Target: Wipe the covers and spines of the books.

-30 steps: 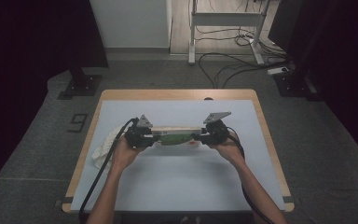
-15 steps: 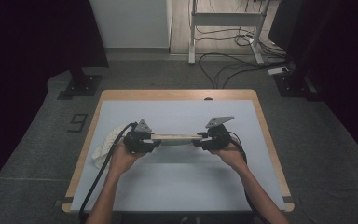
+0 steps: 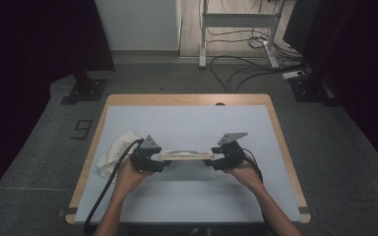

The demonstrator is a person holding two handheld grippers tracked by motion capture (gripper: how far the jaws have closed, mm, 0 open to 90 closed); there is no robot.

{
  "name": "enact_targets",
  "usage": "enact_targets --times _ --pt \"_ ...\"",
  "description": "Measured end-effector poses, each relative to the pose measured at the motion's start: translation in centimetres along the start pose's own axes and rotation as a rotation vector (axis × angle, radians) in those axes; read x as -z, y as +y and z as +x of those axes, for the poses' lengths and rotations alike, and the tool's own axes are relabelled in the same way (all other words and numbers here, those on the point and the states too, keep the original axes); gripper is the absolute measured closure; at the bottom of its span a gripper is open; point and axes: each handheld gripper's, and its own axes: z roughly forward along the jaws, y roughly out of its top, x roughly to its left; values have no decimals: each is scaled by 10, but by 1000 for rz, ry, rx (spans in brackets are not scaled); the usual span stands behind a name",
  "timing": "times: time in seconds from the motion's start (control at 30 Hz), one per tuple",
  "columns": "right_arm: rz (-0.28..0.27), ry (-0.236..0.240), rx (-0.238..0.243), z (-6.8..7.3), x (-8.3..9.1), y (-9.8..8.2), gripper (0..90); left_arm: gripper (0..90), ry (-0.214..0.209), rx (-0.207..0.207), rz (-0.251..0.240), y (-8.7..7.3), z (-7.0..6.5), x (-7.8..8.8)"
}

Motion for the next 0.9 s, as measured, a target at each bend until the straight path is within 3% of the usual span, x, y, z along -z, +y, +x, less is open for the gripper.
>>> enact_targets --times 0.23,0.53,0.9 --pt "5 4 -2 6 -2 -14 302 248 8 10 12 -13 -7 -4" --pt "12 -6 9 13 -5 -26 284 244 -7 43 -11 -27 -17 -4" --pt "31 -8 11 18 -10 -42 284 250 10 15 7 -39 -29 -9"
